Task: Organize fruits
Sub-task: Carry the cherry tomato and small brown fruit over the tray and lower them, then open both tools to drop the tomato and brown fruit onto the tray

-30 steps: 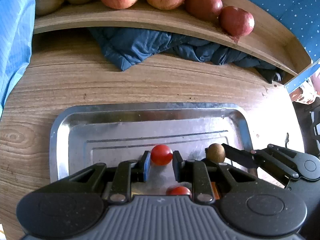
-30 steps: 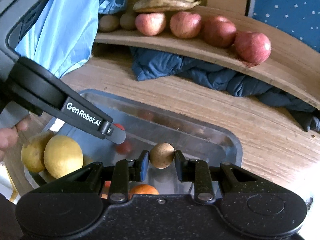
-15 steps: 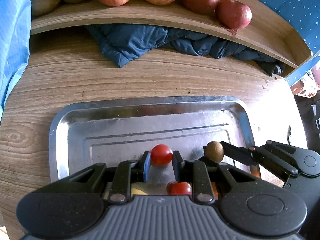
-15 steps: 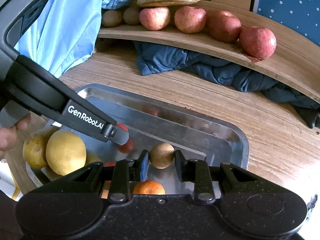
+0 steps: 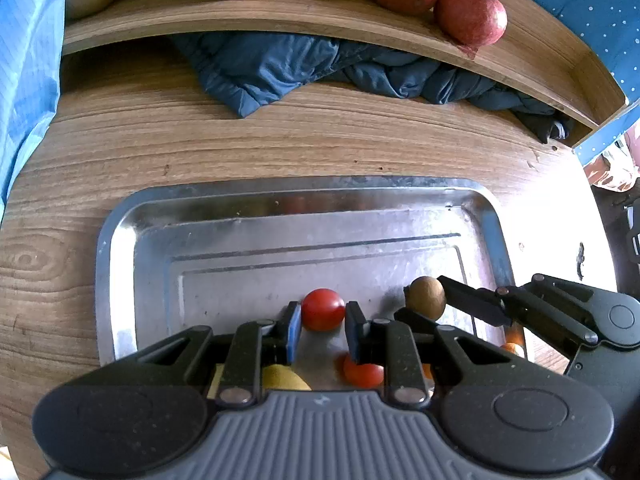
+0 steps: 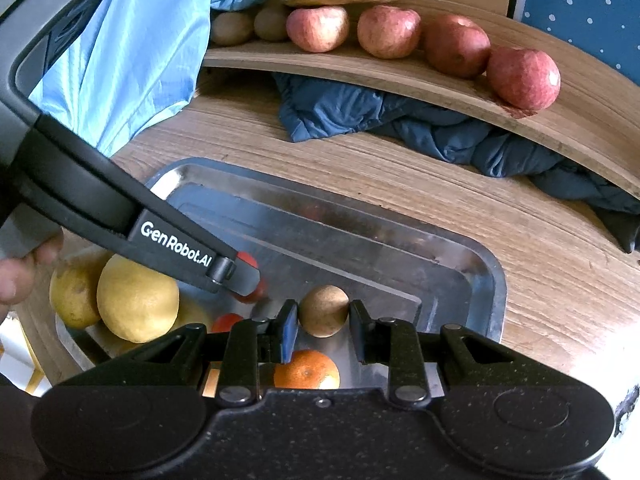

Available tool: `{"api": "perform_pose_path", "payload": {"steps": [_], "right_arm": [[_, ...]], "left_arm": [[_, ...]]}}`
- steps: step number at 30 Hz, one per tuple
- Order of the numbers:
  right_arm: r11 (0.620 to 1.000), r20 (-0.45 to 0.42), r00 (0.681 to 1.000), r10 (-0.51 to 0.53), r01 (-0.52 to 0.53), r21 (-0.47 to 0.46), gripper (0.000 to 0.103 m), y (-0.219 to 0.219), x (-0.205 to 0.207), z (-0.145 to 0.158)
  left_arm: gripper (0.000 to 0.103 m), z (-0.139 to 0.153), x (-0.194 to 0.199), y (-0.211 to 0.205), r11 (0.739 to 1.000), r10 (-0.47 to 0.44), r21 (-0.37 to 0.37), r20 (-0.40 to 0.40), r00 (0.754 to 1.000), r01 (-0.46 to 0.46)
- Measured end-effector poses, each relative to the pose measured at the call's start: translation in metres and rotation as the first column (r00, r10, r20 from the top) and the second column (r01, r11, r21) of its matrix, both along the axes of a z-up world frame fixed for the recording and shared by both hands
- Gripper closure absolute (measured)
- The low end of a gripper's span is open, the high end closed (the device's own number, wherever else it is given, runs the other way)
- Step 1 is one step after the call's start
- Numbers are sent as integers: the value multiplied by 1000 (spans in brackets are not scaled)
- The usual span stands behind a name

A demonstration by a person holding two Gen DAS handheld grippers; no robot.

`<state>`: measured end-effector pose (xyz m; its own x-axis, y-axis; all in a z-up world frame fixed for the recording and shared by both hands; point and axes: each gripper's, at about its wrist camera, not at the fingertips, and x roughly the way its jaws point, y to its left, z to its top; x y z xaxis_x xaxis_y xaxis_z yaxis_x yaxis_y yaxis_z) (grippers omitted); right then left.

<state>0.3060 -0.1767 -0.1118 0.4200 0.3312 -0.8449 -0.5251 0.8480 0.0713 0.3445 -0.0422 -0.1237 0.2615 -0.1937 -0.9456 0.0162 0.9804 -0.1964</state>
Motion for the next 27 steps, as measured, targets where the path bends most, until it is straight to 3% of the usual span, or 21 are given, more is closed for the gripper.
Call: {"api": "perform_pose_path", "payload": {"steps": [10,21,27], "right_arm": [[1000,7,1000,9,-9,-10,73,1,2,0],[1000,10,1000,17,-17,-23,72,3,4,-1],[1000,21,1000,8,-8,-18,61,0,0,3]], "left_arm": [[71,-3,0,1,1000,19,-4,-4,1000,-19],[57,0,-1,7,998,61,17,7,998,-61],[46,1,-8,12,995,94,27,23,995,-95]]}}
